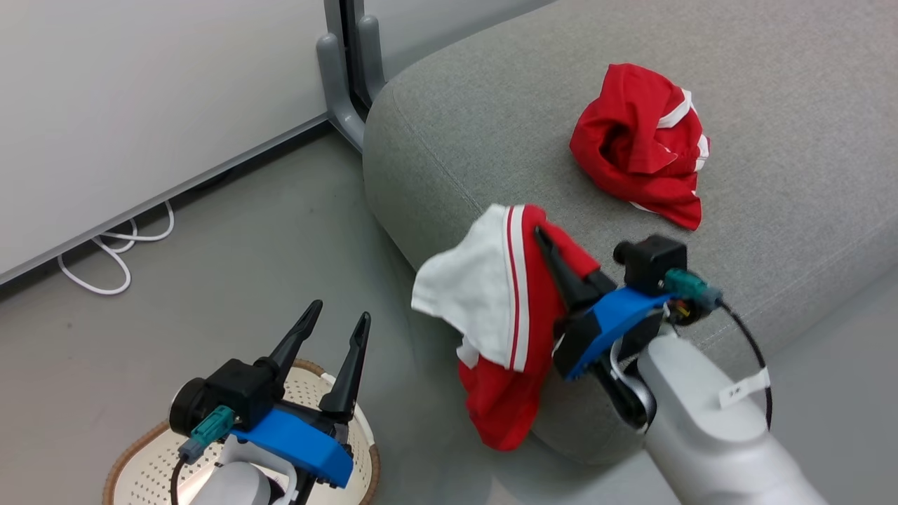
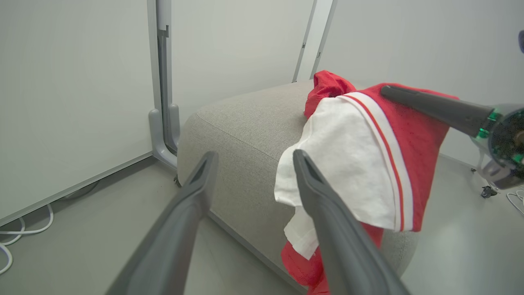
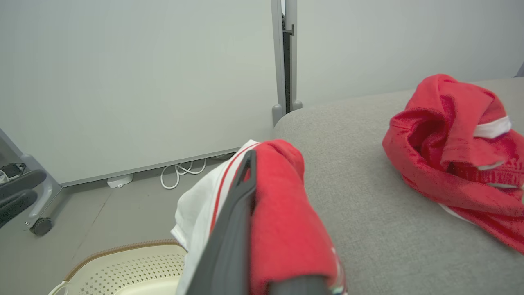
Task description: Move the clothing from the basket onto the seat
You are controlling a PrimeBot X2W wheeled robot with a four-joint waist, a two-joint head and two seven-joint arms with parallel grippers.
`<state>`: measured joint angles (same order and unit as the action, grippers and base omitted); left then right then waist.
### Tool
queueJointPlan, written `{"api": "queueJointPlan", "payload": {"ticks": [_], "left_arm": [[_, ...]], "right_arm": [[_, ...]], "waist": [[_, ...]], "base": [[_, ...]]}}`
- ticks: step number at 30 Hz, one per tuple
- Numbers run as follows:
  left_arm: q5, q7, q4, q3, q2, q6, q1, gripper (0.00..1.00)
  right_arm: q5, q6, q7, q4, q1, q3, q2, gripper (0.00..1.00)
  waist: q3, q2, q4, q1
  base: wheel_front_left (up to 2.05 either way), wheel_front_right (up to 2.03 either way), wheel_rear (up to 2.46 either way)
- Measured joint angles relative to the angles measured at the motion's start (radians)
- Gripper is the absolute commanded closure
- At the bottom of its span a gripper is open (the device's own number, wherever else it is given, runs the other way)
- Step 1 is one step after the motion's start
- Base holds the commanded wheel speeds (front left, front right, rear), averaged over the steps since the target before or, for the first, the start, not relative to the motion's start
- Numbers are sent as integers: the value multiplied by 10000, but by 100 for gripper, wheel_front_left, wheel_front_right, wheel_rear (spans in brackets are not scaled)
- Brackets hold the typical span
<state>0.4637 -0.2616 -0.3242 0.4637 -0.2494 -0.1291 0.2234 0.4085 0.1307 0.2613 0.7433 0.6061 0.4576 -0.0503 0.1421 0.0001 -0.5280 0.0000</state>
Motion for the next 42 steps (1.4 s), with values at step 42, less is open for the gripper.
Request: {"api": "queueJointPlan", "payload": {"ticks": [42], "left_arm": [[-853,128,2109,782,-1856,40,2636,0]], "right_arm": [[-2092,0,0,913,4104,-7914,-2874,100]], "waist": [[5599,-1,1945,2]], "base": [[0,0,0]]}}
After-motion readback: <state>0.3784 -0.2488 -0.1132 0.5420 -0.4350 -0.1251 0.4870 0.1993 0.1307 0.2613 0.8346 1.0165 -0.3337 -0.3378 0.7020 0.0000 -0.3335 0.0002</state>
